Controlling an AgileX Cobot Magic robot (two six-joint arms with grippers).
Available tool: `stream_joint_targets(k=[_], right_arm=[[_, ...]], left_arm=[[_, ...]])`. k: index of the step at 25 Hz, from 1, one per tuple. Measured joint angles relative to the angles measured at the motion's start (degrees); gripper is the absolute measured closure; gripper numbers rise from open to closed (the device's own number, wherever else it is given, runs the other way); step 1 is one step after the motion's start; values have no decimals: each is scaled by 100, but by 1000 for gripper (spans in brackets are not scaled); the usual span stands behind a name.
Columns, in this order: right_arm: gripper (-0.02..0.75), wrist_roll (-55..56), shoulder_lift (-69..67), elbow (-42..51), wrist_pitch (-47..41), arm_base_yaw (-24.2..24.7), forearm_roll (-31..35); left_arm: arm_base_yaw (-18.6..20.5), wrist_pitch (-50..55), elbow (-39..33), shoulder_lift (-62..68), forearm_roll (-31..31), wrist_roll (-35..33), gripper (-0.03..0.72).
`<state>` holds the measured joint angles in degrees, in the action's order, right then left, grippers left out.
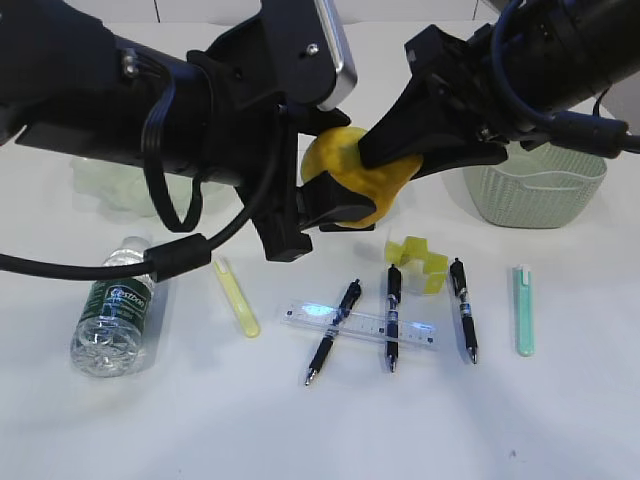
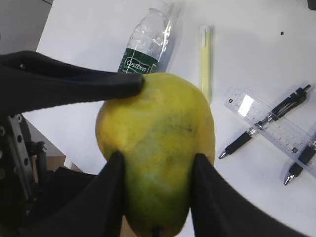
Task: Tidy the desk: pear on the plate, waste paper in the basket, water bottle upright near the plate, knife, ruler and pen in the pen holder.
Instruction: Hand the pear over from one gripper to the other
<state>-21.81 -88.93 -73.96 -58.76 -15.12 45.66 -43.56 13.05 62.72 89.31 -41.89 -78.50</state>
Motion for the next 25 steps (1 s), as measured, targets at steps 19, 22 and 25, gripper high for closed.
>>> stream_joint_targets(k=[19, 22, 25], right_arm=[[485, 0, 0, 0, 0, 0, 0], [485, 0, 0, 0, 0, 0, 0], [485, 0, 0, 0, 0, 0, 0]], left_arm=[[0, -10, 0, 0, -12, 0, 203], [0, -10, 0, 0, -12, 0, 204], [0, -10, 0, 0, -12, 0, 210]])
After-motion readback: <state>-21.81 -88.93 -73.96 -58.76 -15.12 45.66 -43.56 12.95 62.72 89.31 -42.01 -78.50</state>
